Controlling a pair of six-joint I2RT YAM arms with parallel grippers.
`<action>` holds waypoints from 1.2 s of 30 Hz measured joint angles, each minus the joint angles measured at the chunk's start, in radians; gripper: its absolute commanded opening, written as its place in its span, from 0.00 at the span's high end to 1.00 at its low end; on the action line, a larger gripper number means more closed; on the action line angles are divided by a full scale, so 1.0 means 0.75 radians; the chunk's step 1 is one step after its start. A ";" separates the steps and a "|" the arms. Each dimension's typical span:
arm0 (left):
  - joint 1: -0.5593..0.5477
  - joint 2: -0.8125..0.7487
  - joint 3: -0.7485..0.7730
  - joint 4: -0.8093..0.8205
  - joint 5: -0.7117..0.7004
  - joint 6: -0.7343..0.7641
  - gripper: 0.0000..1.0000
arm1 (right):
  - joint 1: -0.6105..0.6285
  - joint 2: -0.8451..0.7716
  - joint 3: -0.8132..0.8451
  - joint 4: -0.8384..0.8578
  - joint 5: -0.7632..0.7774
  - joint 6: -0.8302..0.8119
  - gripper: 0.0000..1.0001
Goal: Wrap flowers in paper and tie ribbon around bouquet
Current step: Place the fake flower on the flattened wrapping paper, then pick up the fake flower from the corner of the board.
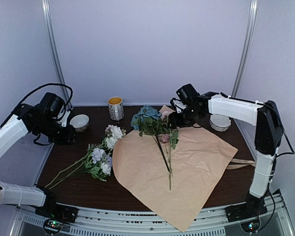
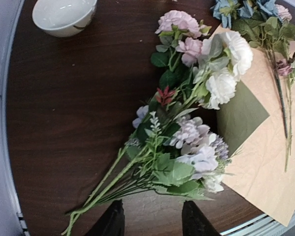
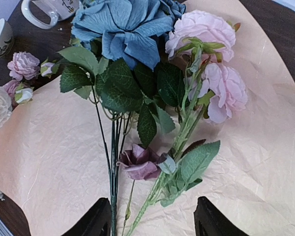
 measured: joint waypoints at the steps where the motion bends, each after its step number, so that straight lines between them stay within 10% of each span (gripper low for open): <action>1: -0.014 0.011 0.034 -0.065 -0.044 0.021 0.57 | 0.000 -0.035 -0.023 -0.001 -0.001 -0.010 0.40; 11: -0.314 0.478 0.157 -0.506 -0.255 0.231 0.33 | 0.000 -0.222 -0.142 0.025 -0.062 -0.105 0.37; 30: -0.261 0.923 0.172 -0.471 -0.525 0.174 0.57 | 0.000 -0.275 -0.211 0.034 -0.133 -0.163 0.36; 36: -0.216 0.931 0.130 -0.352 -0.590 0.186 0.93 | 0.000 -0.282 -0.211 0.035 -0.143 -0.164 0.36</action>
